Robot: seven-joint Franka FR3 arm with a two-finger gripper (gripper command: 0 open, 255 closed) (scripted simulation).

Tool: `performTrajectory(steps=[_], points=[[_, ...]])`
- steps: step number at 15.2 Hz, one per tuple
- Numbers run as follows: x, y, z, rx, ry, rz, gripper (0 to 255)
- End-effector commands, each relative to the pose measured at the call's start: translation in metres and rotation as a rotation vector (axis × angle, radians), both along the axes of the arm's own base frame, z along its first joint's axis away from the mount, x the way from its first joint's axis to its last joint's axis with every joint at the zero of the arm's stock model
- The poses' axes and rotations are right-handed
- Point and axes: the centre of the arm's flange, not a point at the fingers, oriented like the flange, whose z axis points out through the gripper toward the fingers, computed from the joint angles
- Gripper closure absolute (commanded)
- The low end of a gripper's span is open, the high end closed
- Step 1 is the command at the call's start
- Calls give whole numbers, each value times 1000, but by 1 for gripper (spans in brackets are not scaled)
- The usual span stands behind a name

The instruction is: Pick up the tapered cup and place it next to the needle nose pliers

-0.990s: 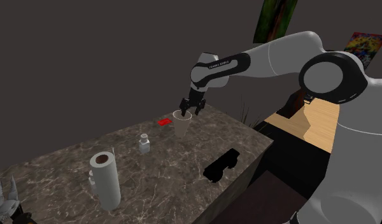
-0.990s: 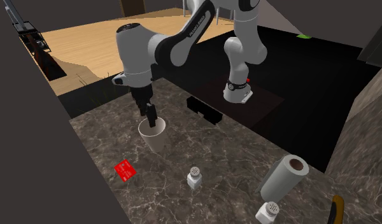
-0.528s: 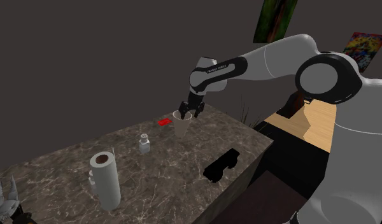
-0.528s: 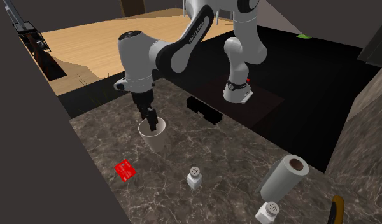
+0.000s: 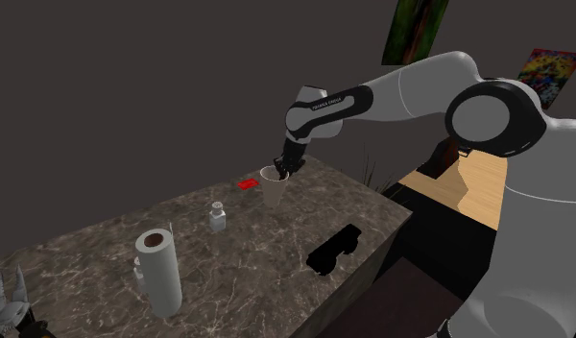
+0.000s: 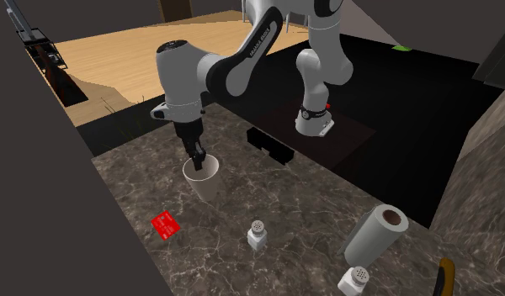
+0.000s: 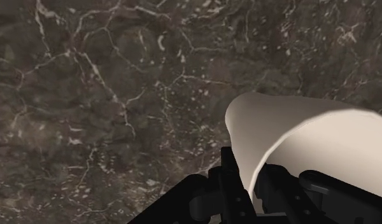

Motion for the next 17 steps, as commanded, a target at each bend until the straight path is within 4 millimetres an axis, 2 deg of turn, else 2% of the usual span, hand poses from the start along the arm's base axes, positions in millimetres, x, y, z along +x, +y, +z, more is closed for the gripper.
performTrajectory(steps=[1, 5, 17], points=[[0, -1, -1, -1, 1, -1, 255], [0, -1, -1, -1, 1, -1, 255], [0, -1, 63, -1, 1, -1, 255]])
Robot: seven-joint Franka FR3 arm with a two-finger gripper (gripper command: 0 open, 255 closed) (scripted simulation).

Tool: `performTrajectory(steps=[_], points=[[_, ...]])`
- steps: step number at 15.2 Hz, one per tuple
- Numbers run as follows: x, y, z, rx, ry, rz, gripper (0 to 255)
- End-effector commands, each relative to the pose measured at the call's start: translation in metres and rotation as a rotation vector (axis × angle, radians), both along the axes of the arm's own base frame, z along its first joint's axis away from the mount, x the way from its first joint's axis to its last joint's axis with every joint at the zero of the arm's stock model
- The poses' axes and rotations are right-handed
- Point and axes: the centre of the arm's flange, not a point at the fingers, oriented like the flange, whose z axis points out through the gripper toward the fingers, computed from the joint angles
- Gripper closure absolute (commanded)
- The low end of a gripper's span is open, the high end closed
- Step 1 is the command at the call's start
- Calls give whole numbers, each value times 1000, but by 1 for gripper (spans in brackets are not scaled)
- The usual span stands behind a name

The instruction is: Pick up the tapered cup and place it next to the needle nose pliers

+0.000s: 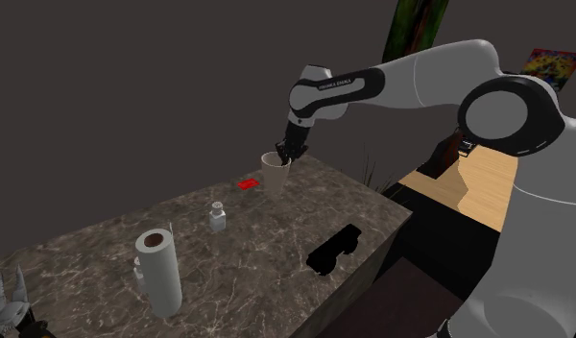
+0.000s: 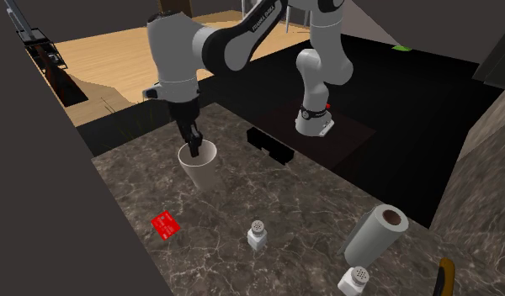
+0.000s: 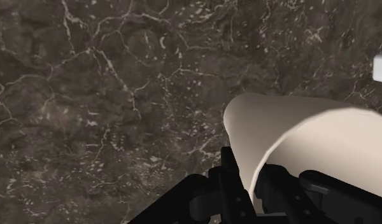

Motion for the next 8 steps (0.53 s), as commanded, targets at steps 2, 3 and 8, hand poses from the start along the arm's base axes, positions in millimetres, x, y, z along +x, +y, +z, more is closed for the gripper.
performTrajectory(steps=[2, 3, 8], points=[[0, 0, 14, 0, 0, 0, 255], [0, 0, 20, 0, 0, 0, 255], [0, 0, 46, 0, 0, 0, 255]])
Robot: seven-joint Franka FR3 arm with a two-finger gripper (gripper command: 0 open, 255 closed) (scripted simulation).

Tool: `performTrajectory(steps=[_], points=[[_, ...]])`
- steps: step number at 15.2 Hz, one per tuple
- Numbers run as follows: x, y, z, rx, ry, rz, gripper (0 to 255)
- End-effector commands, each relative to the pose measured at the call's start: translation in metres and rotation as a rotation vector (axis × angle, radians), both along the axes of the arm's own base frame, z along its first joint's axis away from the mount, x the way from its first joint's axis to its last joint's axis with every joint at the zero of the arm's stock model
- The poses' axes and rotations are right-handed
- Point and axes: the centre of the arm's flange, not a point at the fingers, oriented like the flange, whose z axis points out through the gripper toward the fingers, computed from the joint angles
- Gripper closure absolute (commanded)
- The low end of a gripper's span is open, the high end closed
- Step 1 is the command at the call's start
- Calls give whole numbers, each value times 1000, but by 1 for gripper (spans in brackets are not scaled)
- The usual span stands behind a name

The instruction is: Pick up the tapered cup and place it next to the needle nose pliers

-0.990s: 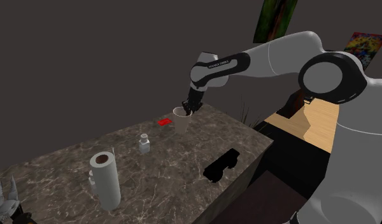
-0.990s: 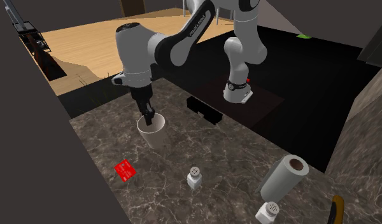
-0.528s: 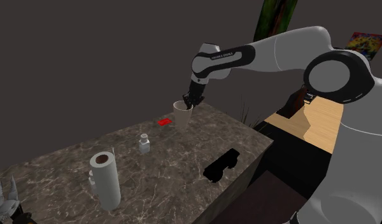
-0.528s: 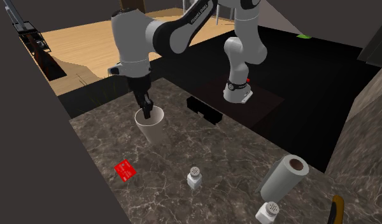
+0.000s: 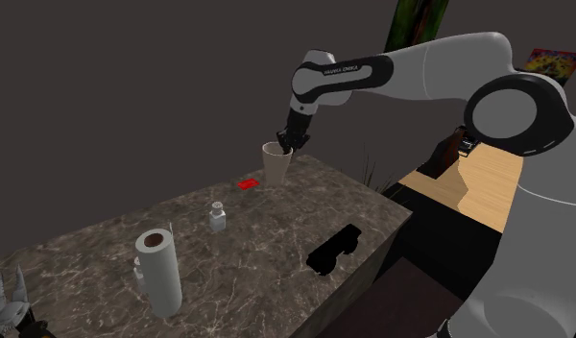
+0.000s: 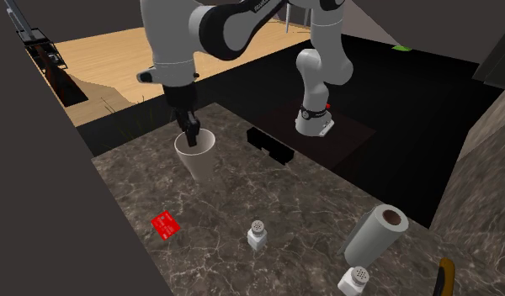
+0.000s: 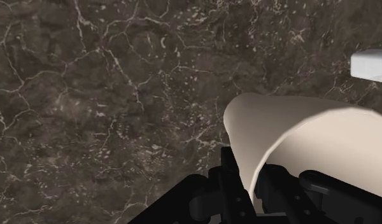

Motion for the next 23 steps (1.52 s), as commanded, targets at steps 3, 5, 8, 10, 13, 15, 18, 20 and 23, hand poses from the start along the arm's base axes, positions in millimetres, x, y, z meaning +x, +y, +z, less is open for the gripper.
performTrajectory(steps=[3, 5, 8, 10, 13, 15, 18, 20, 23], points=[[0, -1, 21, 0, 0, 0, 255], [0, -1, 32, 0, 0, 0, 255], [0, -1, 48, 0, 0, 0, 255], [0, -1, 58, 0, 0, 0, 255], [0, -1, 74, 0, 0, 0, 255], [0, -1, 84, 0, 0, 0, 255], [0, -1, 100, 0, 0, 0, 255], [-1, 12, 102, 0, 0, 0, 255], [-5, 50, 92, 0, 0, 0, 255]])
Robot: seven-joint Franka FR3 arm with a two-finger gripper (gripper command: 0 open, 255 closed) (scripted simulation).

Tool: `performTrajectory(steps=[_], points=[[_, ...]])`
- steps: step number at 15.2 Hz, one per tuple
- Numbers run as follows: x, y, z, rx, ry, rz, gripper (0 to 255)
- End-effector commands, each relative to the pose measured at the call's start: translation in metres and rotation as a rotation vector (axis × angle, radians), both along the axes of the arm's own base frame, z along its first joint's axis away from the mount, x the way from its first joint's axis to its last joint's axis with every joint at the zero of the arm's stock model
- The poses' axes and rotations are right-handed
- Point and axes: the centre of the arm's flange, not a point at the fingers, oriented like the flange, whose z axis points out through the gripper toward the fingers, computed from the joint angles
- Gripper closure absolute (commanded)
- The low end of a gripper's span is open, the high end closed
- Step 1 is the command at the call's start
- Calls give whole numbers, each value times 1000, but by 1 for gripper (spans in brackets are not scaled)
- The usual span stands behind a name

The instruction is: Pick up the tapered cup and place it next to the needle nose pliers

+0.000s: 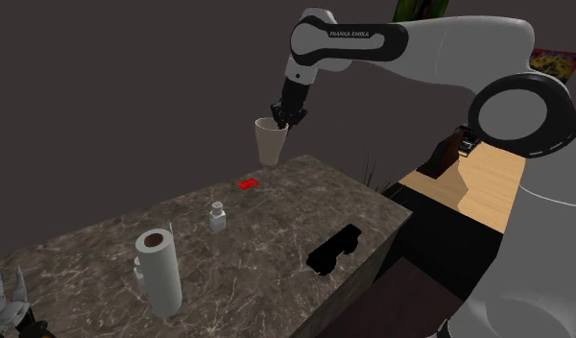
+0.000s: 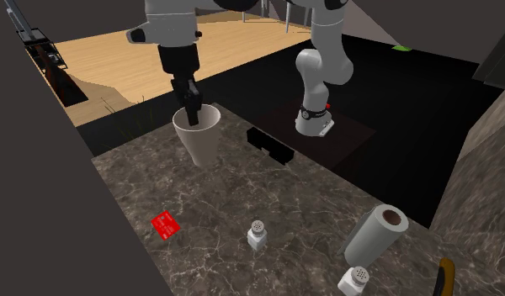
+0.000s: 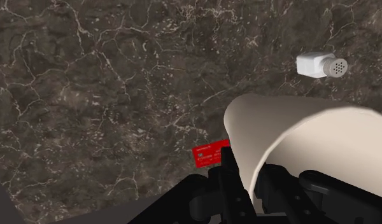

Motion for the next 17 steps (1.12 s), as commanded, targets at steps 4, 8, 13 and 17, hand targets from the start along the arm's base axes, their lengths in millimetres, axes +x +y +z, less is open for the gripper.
performTrajectory(steps=[4, 8, 13, 17], points=[[-8, 63, -15, 0, -1, -1, 255], [-13, 114, -28, 0, -1, -1, 255], [-20, 178, -45, 0, -1, -1, 255], [-25, 229, -58, 0, -1, -1, 255]])
